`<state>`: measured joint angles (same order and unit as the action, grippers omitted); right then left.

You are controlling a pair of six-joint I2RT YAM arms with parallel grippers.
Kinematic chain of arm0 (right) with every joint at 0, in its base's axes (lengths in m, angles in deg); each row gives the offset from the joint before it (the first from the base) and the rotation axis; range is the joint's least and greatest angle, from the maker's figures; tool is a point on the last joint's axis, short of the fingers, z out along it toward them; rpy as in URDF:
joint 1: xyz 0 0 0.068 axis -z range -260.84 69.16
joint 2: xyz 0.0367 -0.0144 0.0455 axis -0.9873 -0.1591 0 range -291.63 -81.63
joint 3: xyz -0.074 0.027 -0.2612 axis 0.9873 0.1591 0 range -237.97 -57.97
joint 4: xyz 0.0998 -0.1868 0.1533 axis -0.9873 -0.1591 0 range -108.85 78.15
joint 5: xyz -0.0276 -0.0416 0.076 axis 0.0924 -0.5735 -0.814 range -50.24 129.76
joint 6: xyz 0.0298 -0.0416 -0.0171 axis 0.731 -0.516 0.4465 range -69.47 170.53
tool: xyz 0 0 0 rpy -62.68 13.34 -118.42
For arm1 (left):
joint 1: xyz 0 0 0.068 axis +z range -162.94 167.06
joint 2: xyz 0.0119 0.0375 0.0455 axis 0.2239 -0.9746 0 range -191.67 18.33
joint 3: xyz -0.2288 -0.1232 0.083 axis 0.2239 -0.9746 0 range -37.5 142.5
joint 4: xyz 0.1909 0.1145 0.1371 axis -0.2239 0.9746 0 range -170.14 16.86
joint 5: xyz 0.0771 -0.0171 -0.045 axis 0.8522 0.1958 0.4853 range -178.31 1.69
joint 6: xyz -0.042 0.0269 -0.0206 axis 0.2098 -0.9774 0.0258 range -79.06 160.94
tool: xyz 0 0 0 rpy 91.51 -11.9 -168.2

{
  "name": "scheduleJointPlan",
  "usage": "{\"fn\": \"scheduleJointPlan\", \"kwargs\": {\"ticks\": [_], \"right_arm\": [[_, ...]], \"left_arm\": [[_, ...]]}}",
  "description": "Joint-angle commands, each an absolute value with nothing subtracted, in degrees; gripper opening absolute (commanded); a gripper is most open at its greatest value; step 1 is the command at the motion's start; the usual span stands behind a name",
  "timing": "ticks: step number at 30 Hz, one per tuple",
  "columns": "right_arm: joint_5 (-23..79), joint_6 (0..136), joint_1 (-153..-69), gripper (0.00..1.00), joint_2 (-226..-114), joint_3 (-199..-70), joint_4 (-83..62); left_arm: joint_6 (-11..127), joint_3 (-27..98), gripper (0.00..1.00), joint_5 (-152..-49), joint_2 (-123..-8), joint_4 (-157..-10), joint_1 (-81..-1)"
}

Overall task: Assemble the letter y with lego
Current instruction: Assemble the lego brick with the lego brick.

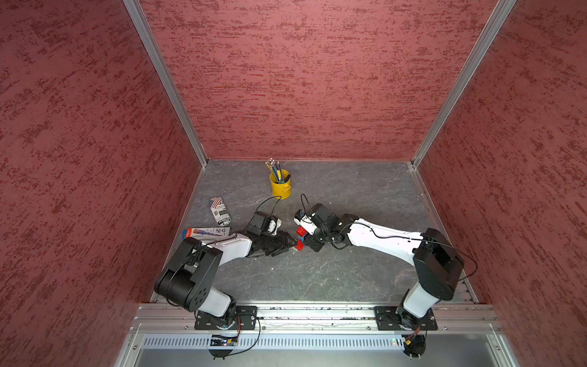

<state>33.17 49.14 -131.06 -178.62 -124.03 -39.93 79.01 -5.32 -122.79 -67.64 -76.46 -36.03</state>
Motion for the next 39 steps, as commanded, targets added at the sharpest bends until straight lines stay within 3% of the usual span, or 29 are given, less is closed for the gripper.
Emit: {"fn": "scheduleJointPlan", "kwargs": {"ticks": [1, 39], "right_arm": [[32.47, 46.71, -131.83, 0.33, -179.41, -125.29, -38.97], [32.39, 43.86, -133.58, 0.32, -182.95, -125.42, -41.21]], "left_arm": [[78.14, -7.71, 0.58, -114.85, -70.95, -68.65, -36.05], [78.08, -7.88, 0.57, -114.59, -70.73, -68.51, -36.05]]}}
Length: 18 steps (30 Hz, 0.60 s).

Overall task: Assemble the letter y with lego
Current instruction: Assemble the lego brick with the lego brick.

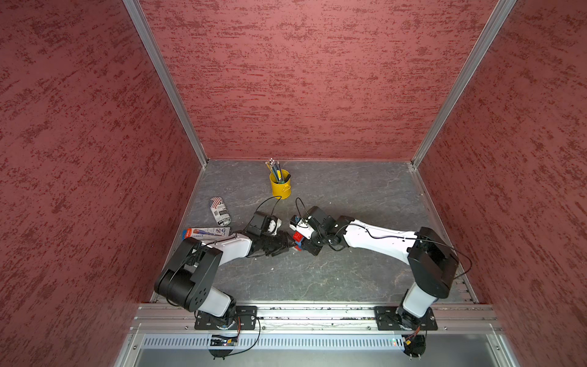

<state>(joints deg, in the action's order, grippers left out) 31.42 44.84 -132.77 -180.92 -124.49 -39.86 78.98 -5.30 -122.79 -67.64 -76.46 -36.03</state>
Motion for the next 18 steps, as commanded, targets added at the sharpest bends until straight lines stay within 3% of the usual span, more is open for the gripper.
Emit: {"fn": "scheduleJointPlan", "kwargs": {"ticks": [1, 18], "right_arm": [[32.65, 43.81, -133.62, 0.32, -183.04, -125.51, -41.29], [37.10, 42.90, -134.01, 0.31, -186.50, -129.46, -46.45]], "left_arm": [[78.02, -7.96, 0.57, -114.60, -70.77, -68.54, -36.03], [78.19, -8.61, 0.55, -114.81, -70.80, -69.31, -36.05]]}}
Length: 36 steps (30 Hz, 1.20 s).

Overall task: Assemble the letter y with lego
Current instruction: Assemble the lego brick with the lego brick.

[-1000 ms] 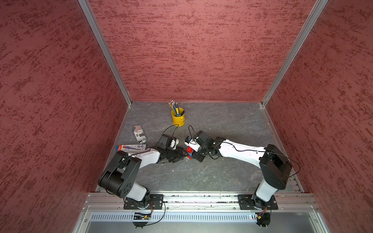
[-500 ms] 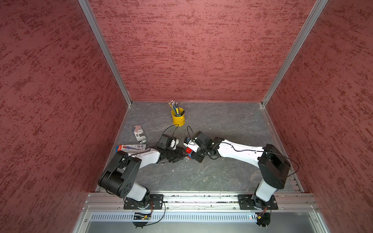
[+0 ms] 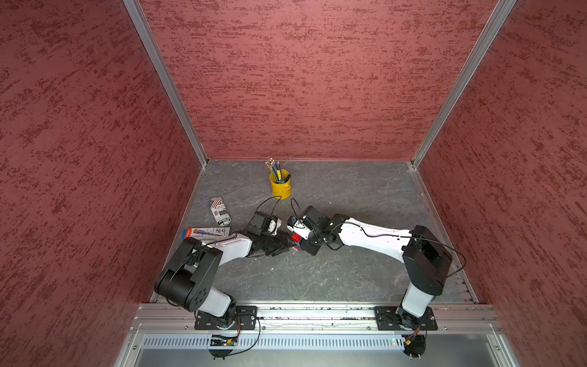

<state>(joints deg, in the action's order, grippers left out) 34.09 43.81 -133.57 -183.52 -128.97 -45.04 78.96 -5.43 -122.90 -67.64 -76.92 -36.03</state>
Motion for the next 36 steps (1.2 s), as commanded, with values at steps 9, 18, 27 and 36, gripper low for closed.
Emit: {"fn": "scheduleJointPlan", "kwargs": {"ticks": [9, 18, 27, 36], "right_arm": [[37.83, 42.50, -134.28, 0.31, -188.78, -131.31, -48.58], [38.26, 42.33, -134.46, 0.30, -190.16, -133.07, -49.87], [38.20, 42.18, -134.46, 0.29, -190.88, -133.67, -50.33], [38.26, 42.30, -134.54, 0.29, -191.02, -133.82, -50.87]], "left_arm": [[78.21, -9.47, 0.55, -114.94, -70.51, -69.90, -36.01], [78.43, -10.46, 0.54, -114.76, -69.85, -70.21, -35.87], [78.56, -11.75, 0.54, -114.84, -68.70, -70.96, -34.79], [79.20, -12.54, 0.56, -115.38, -67.57, -71.98, -34.06]]}}
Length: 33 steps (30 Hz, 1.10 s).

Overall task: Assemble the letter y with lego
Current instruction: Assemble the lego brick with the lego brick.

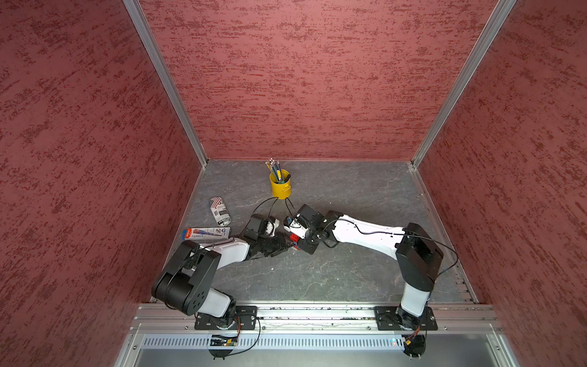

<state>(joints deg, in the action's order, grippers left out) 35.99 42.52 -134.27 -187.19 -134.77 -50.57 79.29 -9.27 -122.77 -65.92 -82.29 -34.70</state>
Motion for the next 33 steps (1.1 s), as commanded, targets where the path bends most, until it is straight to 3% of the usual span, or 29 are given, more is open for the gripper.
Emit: {"fn": "scheduleJointPlan", "kwargs": {"ticks": [1, 33], "right_arm": [[38.22, 42.31, -134.55, 0.29, -190.99, -133.89, -50.88], [37.39, 42.55, -134.55, 0.29, -190.59, -134.74, -50.18]], "left_arm": [[79.20, -12.54, 0.57, -115.38, -67.26, -71.88, -33.97], [79.96, -14.12, 0.60, -113.89, -55.56, -65.09, -31.29]]}}
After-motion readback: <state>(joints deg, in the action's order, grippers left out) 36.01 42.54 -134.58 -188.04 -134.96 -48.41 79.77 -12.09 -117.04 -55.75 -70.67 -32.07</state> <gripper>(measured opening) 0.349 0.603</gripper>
